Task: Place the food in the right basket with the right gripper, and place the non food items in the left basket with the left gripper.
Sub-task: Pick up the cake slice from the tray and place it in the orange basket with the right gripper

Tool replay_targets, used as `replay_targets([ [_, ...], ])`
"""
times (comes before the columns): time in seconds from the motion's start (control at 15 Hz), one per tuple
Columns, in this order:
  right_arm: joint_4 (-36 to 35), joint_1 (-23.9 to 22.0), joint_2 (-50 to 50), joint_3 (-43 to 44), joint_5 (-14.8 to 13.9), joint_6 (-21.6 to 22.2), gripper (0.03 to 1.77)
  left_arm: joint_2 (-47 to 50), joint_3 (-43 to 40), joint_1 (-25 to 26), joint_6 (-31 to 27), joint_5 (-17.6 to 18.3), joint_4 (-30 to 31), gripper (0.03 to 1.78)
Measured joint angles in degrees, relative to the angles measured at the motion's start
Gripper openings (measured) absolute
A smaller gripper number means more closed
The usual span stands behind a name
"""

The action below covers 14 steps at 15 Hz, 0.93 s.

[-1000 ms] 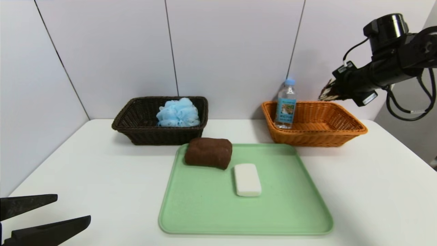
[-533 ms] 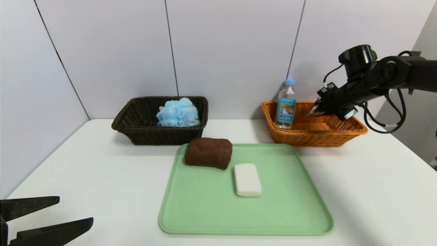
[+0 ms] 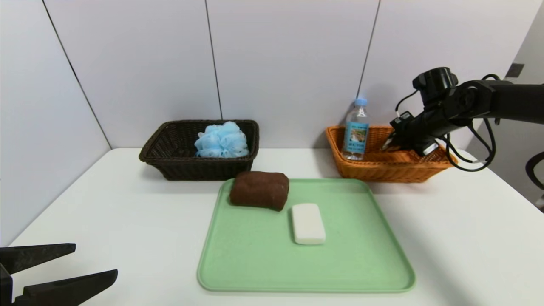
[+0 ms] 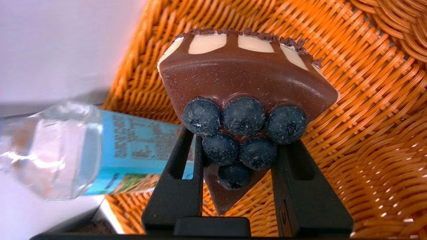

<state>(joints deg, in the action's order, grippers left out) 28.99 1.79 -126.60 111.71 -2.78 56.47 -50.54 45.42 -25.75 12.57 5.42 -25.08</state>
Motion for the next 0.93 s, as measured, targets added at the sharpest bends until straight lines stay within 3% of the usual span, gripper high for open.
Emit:
replay_targets([
  [0.27,0.17,0.02,-0.8,0.0,-0.09,-0.21,0.61,0.0,0.0,0.0,-0.01,-0.02,0.0,1.69],
  [0.6,0.11,0.11,-0.88,0.0,-0.09,-0.57,1.12,0.11,-0.04,0.0,0.0,0.0,-0.02,1.69],
  [0.93,0.37,0.11,0.5,-0.02,-0.11,-0.57,1.4,0.41,0.44,0.0,-0.01,-0.24,-0.02,1.69],
])
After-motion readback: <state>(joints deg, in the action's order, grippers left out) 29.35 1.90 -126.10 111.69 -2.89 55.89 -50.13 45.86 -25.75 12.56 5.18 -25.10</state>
